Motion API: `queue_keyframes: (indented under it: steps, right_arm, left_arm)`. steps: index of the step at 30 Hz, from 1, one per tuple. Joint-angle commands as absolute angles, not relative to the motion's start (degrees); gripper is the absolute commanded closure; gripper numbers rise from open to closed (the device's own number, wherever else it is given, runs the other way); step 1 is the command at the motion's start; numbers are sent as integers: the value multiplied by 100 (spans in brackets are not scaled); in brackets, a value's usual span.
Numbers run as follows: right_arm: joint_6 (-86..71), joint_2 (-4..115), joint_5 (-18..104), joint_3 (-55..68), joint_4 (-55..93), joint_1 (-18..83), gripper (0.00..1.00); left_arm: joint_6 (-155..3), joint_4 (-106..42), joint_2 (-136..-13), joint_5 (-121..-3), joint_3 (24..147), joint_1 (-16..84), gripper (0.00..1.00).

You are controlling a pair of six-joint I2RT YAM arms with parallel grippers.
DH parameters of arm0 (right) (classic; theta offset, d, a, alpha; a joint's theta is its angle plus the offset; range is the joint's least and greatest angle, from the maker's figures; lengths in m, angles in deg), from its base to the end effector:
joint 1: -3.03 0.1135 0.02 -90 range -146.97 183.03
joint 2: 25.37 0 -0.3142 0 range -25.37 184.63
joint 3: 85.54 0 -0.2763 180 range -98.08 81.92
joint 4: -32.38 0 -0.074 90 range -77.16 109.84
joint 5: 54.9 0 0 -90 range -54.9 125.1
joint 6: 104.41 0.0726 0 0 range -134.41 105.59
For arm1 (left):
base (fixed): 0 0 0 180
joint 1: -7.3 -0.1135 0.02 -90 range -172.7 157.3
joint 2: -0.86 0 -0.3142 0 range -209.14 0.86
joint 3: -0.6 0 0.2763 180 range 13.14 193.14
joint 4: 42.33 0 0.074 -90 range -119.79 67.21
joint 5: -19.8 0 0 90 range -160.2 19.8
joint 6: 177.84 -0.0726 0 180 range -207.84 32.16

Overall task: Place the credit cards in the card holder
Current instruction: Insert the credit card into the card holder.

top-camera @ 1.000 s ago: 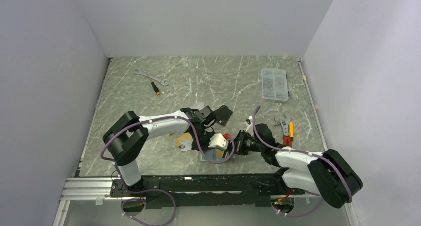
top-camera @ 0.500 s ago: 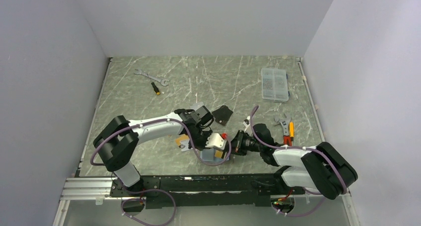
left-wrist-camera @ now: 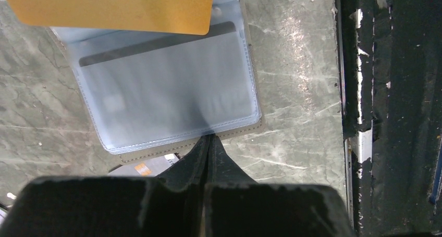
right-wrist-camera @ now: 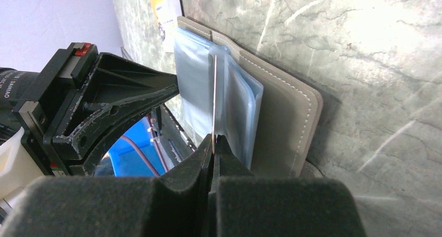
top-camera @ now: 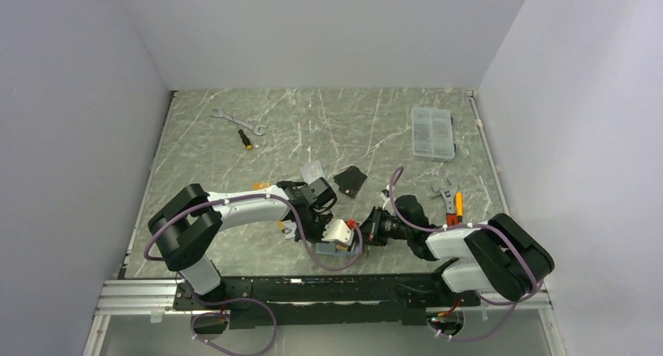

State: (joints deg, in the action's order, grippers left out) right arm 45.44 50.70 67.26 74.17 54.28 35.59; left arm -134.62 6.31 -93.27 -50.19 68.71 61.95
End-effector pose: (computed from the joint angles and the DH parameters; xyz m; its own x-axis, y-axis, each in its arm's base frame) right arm 0.1581 0.1468 0.1145 -0.9520 0.2606 -0.1604 -0.0096 0.4983 0.8669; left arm 0.1698 -0.2823 0.1685 0.2146 0.8810 -0.4216 0.9673 -0.2515 -0.0332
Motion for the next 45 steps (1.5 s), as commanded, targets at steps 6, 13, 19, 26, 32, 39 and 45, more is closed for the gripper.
queue_keyframes:
  steps: [6, 13, 19, 26, 32, 39, 45]
  right_arm:
    - [4607, 5430, 6854, 7562, 6209, 3649, 100]
    - [4644, 5715, 6948, 7644, 6492, 3685, 100]
    - [4599, 5947, 7065, 7543, 6555, 3757, 100]
    - [4393, 6010, 7197, 7349, 6227, 3757, 100]
    - [4126, 6173, 7421, 7075, 5907, 3738, 100]
    - [4119, 6523, 7587, 7045, 6048, 3732, 100]
    - [4091, 6749, 7649, 7039, 6002, 3730, 100]
  left_arm:
    - [-13431, 435, -9411, -4970, 6768, 6326, 98]
    - [-13470, 472, -9407, -5024, 6719, 6354, 99]
    - [-13491, 496, -9415, -5007, 6785, 6355, 100]
    - [-13522, 497, -9429, -5064, 6798, 6360, 100]
    - [-13496, 514, -9470, -5051, 6857, 6364, 100]
    - [-13521, 538, -9459, -5060, 6884, 6372, 100]
    - [-13533, 535, -9453, -5077, 6887, 6375, 100]
